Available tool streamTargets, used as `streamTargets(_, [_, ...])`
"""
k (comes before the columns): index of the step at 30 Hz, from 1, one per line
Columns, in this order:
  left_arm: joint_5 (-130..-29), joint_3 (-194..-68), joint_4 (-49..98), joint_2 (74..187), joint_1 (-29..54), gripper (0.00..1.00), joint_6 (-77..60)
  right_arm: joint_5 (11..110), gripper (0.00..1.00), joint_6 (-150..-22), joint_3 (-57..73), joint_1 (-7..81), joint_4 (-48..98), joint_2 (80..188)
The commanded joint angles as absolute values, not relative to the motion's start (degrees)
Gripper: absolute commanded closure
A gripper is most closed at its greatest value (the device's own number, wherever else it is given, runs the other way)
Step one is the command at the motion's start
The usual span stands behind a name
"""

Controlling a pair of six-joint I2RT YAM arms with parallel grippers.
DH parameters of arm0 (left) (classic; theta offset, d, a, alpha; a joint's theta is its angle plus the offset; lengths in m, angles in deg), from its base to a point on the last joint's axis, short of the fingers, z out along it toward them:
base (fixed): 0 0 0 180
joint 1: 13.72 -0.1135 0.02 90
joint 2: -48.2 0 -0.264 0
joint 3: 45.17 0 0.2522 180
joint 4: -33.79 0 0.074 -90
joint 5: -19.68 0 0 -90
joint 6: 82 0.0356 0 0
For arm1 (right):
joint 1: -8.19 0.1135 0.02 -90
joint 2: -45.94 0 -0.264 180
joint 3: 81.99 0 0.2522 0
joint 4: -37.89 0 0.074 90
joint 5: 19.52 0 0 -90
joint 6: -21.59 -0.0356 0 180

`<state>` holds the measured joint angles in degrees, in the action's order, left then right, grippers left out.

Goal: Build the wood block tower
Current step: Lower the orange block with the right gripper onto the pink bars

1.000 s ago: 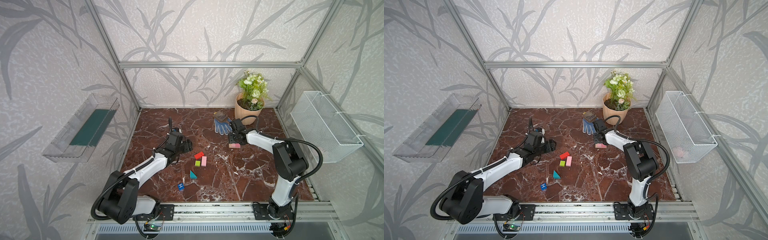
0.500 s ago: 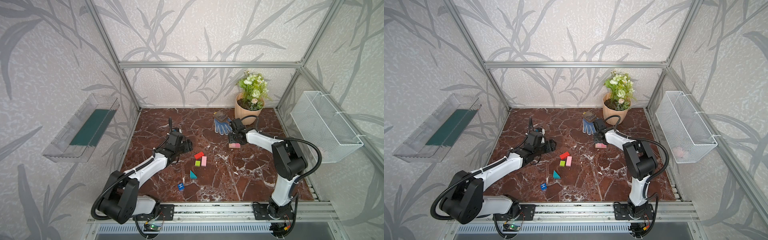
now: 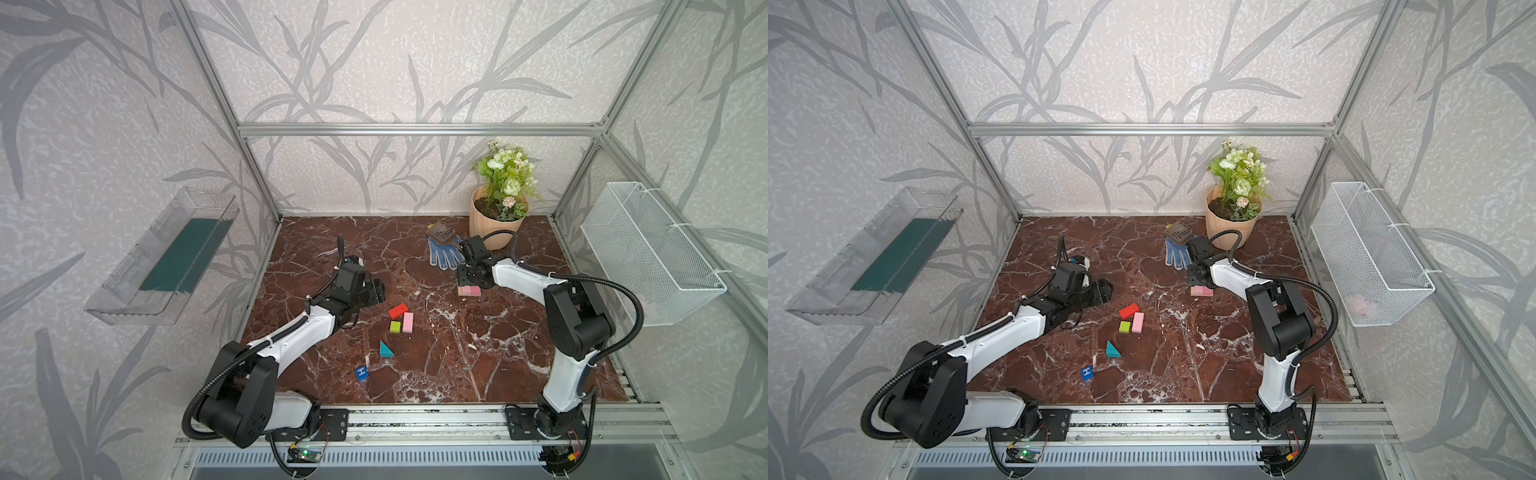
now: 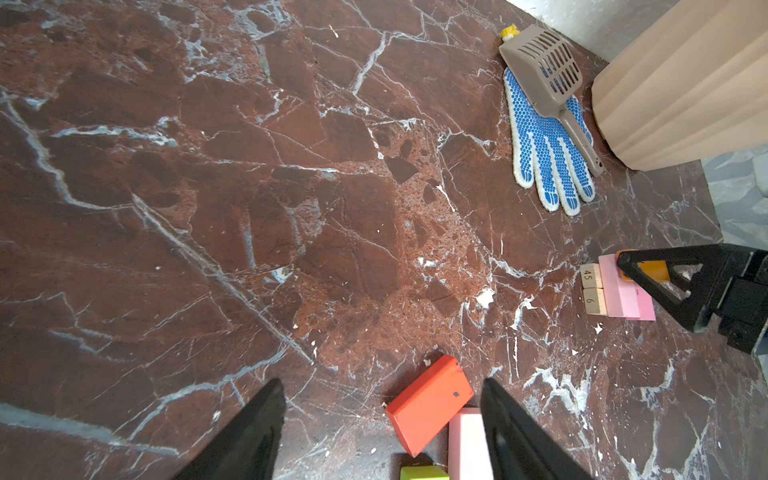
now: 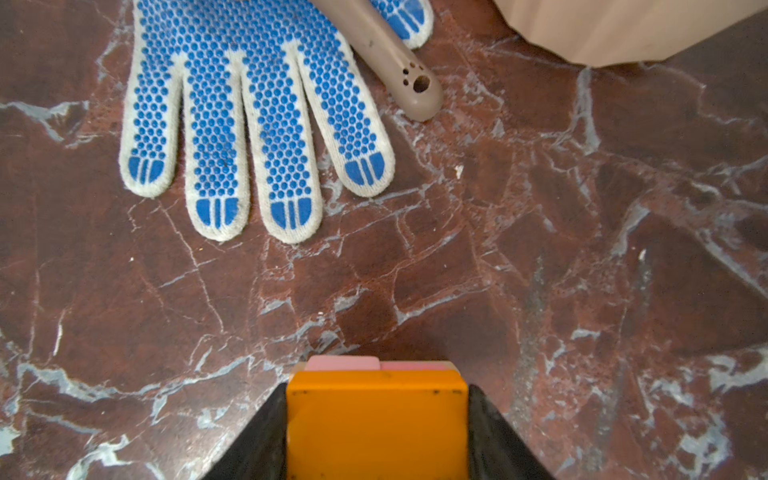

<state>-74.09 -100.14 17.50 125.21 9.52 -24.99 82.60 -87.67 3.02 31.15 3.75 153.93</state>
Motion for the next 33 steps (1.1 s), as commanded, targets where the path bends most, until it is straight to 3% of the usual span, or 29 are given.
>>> streamTargets(1, [-74.27, -101.89, 17.39, 125.86, 9.82, 0.24, -24.57, 83.23, 0.58, -88.09, 4.37, 30.86, 2.27, 154.87])
streamTargets(14, [-74.3, -101.95, 17.39, 126.07, 9.83, 0.25, -24.55, 83.22, 0.57, -88.18, 4.15, 30.86, 2.41, 154.75])
streamTargets(21, [-74.29, -101.95, 17.4, 126.17, 9.83, 0.24, -24.58, 83.55, 0.45, -88.27, 3.94, 30.85, 2.42, 154.51])
streamTargets(29, [-74.35, -102.04, 17.39, 126.39, 9.83, 0.25, -24.66, 83.57, 0.42, -88.27, 3.37, 30.86, 2.86, 154.04])
streamTargets(33, [-74.34, -102.01, 17.39, 126.42, 9.83, 0.24, -24.66, 83.66, 0.36, -88.27, 3.12, 30.83, 2.97, 153.76])
